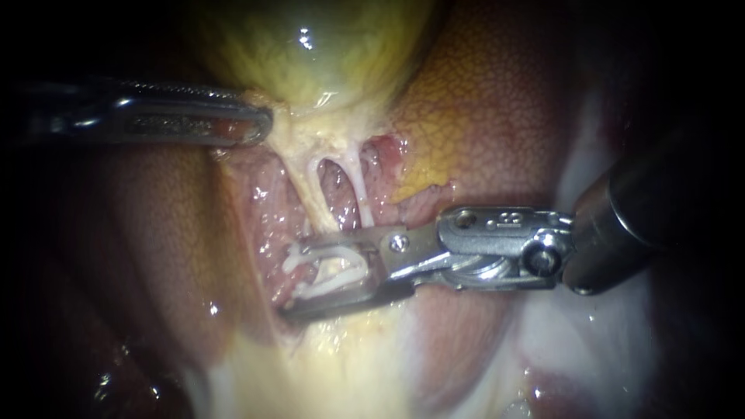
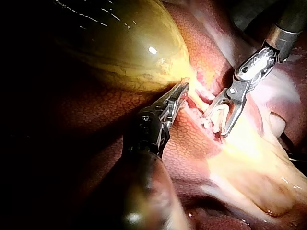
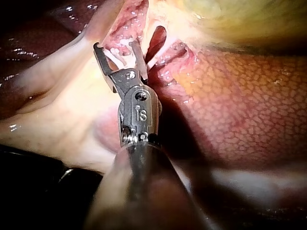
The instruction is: Clipping second clip left tube
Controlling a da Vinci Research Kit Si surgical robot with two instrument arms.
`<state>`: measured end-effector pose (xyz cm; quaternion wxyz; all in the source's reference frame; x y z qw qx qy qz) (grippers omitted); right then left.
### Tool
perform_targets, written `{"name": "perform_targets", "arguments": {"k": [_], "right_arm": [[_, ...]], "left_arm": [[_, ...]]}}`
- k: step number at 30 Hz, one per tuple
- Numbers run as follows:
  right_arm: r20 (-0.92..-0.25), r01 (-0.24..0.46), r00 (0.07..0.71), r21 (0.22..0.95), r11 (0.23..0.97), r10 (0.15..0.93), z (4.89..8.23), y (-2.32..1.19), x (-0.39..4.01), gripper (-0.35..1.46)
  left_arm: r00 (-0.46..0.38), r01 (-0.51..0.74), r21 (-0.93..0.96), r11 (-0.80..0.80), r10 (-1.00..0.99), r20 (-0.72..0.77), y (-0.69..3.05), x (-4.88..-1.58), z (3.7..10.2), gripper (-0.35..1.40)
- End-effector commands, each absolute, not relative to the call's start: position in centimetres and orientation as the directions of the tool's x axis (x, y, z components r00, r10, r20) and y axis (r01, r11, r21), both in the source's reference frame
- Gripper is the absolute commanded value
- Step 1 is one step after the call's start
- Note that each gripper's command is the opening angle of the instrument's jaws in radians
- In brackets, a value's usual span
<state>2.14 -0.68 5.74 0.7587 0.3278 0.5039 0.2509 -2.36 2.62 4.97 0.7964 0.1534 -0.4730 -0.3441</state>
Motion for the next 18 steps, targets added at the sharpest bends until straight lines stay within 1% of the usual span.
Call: {"name": "perform_targets", "arguments": {"k": [1, 8, 13, 18], "right_arm": [[-0.600, -0.049, 0.366, 0.751, 0.658, 0.712, 5.72, -0.69, 2.14, 0.43], [-0.594, -0.031, 0.352, 0.765, 0.643, 0.724, 5.46, -0.69, 2.13, 0.42], [-0.611, -0.003, 0.342, 0.759, 0.651, 0.714, 5.28, -0.68, 2.07, 0.42], [-0.623, 0.018, 0.330, 0.755, 0.655, 0.709, 5.11, -0.62, 1.91, 0.42]], "left_arm": [[0.316, 0.403, 0.570, 0.716, -0.693, 0.648, 2.62, -2.36, 4.97, -0.35], [0.316, 0.403, 0.570, 0.716, -0.693, 0.648, 2.62, -2.37, 4.97, -0.35], [0.316, 0.403, 0.569, 0.716, -0.693, 0.648, 2.62, -2.37, 4.97, -0.35], [0.316, 0.403, 0.569, 0.716, -0.693, 0.648, 2.62, -2.37, 4.97, -0.35]]}}
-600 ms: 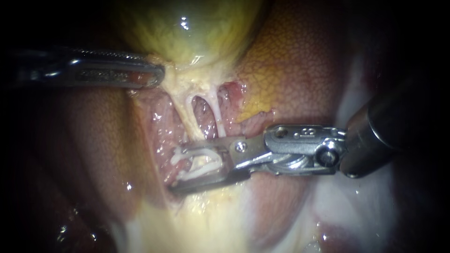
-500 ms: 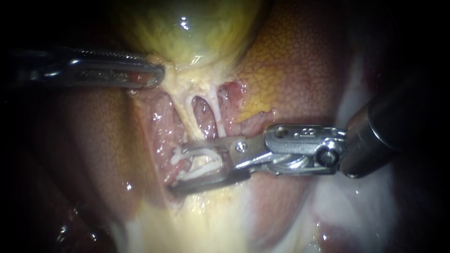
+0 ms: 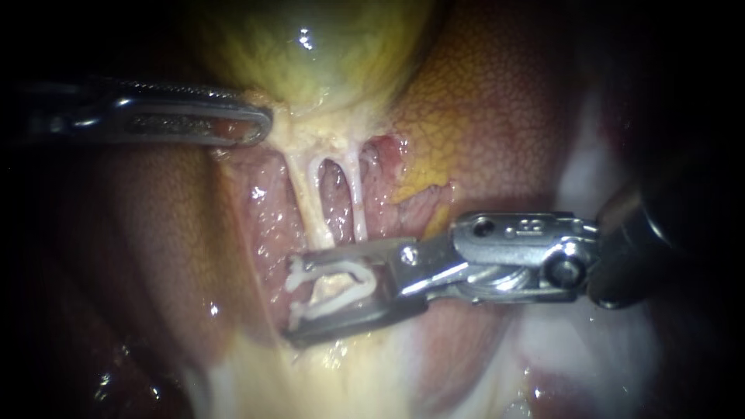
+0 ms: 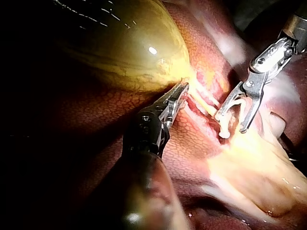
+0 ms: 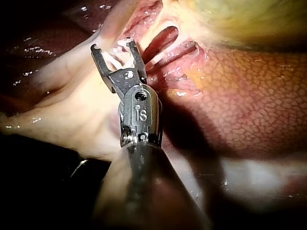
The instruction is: Clipping second clip left tube
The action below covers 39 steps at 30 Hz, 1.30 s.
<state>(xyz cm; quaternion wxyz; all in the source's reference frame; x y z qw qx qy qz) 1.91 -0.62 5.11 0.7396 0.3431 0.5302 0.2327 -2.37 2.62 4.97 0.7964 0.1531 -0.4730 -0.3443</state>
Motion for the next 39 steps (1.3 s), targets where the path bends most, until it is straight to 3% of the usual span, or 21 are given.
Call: {"name": "perform_targets", "arguments": {"k": [1, 14, 39], "right_arm": [[-0.623, 0.021, 0.328, 0.756, 0.654, 0.710, 5.09, -0.61, 1.87, 0.42], [-0.626, 0.036, 0.331, 0.756, 0.654, 0.706, 5.13, -0.51, 1.62, 0.42], [-0.640, 0.027, 0.334, 0.740, 0.672, 0.692, 5.73, -0.42, 1.69, 0.44]], "left_arm": [[0.316, 0.403, 0.569, 0.716, -0.693, 0.648, 2.62, -2.37, 4.97, -0.35], [0.316, 0.403, 0.570, 0.716, -0.693, 0.648, 2.62, -2.36, 4.97, -0.35], [0.313, 0.405, 0.573, 0.712, -0.697, 0.645, 2.62, -2.35, 4.97, -0.35]]}}
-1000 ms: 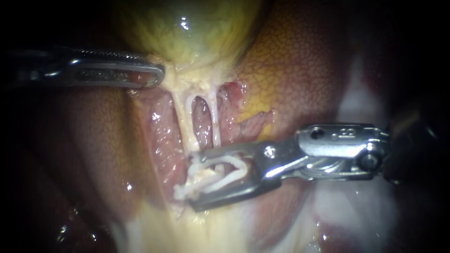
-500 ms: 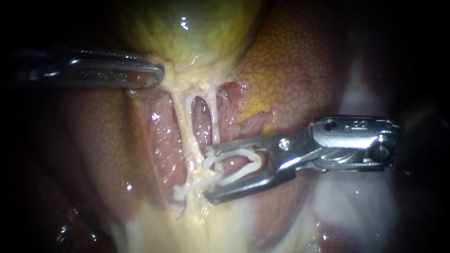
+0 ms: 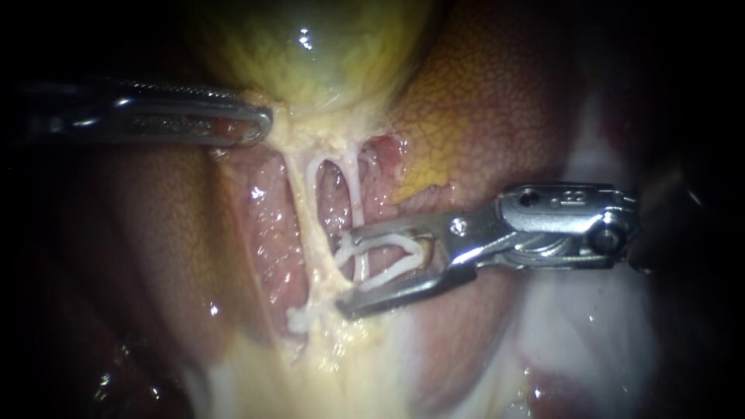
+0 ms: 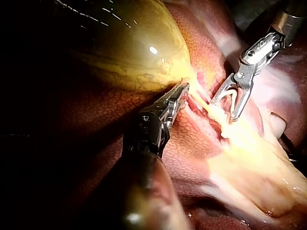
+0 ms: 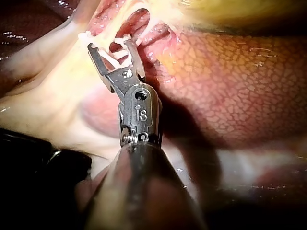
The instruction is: Clipping second clip left tube
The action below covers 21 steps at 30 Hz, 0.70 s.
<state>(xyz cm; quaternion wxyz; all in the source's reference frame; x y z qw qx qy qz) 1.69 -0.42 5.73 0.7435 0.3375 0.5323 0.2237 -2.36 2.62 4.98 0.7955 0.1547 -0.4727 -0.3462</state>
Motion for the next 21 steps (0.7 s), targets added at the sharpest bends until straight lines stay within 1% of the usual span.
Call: {"name": "perform_targets", "arguments": {"k": [1, 11, 21], "right_arm": [[-0.640, 0.026, 0.333, 0.740, 0.672, 0.692, 5.74, -0.41, 1.69, 0.44], [-0.644, 0.043, 0.320, 0.742, 0.669, 0.695, 5.78, -0.39, 1.85, 0.44], [-0.682, 0.177, 0.235, 0.731, 0.660, 0.693, 5.74, -0.42, 1.94, 0.42]], "left_arm": [[0.313, 0.405, 0.573, 0.712, -0.697, 0.645, 2.62, -2.35, 4.97, -0.35], [0.313, 0.405, 0.573, 0.712, -0.697, 0.645, 2.61, -2.35, 4.98, -0.35], [0.313, 0.405, 0.573, 0.713, -0.697, 0.645, 2.61, -2.36, 4.98, -0.35]]}}
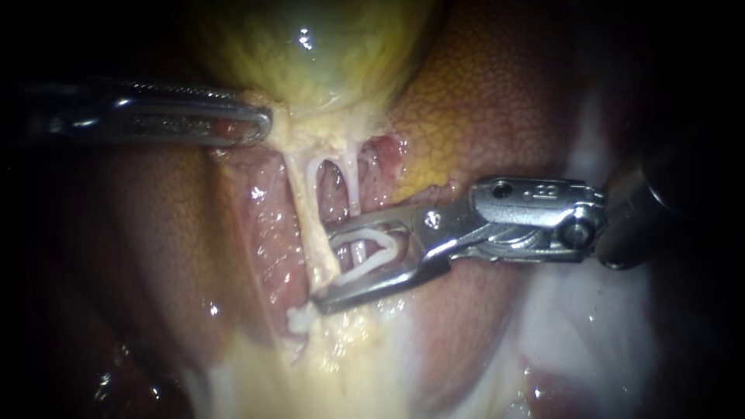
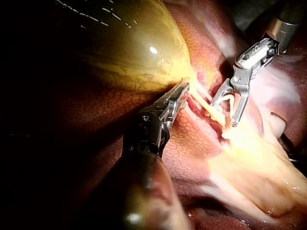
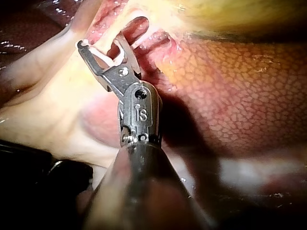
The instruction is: Clipping second clip left tube
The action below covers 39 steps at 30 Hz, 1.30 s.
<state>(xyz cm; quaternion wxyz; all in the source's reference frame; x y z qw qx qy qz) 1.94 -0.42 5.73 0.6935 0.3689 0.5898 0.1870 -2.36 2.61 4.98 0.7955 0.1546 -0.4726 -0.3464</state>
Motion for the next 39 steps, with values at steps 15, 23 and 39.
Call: {"name": "perform_targets", "arguments": {"k": [15, 23, 39], "right_arm": [[-0.693, 0.325, 0.181, 0.712, 0.623, 0.698, 5.58, -0.58, 2.09, 0.32], [-0.695, 0.351, 0.184, 0.707, 0.614, 0.695, 5.54, -0.59, 2.14, 0.23], [-0.653, 0.344, 0.199, 0.745, 0.572, 0.730, 5.50, -0.52, 2.15, -0.35]], "left_arm": [[0.313, 0.405, 0.573, 0.712, -0.697, 0.645, 2.61, -2.37, 4.99, -0.35], [0.313, 0.406, 0.573, 0.712, -0.697, 0.645, 2.61, -2.37, 4.99, -0.35], [0.313, 0.405, 0.573, 0.712, -0.697, 0.645, 2.61, -2.37, 4.99, -0.35]]}}
